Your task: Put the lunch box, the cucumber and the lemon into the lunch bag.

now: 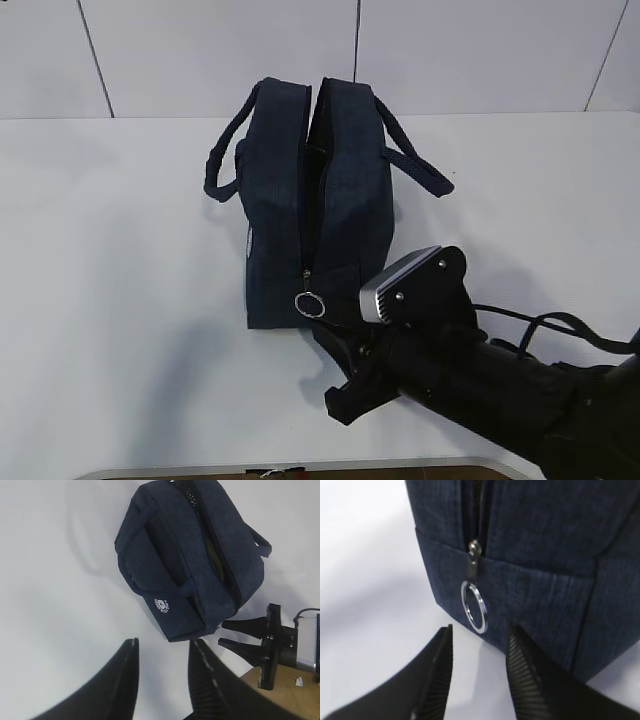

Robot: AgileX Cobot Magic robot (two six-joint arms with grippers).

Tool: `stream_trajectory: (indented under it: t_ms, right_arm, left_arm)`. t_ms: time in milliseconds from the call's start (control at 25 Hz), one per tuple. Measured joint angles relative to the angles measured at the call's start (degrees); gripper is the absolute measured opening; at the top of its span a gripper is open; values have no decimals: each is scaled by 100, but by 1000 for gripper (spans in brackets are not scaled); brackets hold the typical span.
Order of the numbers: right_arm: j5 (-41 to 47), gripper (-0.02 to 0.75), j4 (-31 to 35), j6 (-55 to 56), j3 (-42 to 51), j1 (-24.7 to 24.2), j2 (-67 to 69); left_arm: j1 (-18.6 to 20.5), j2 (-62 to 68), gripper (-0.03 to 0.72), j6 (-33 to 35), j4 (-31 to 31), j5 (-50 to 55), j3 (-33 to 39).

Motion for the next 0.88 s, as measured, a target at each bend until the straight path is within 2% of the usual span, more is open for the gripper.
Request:
stream_trajectory:
  t_ms: [880]
  right_arm:
    - [-121,300,-118,141,-371,0,289]
  left_arm:
    - [0,0,239,0,0,0,0]
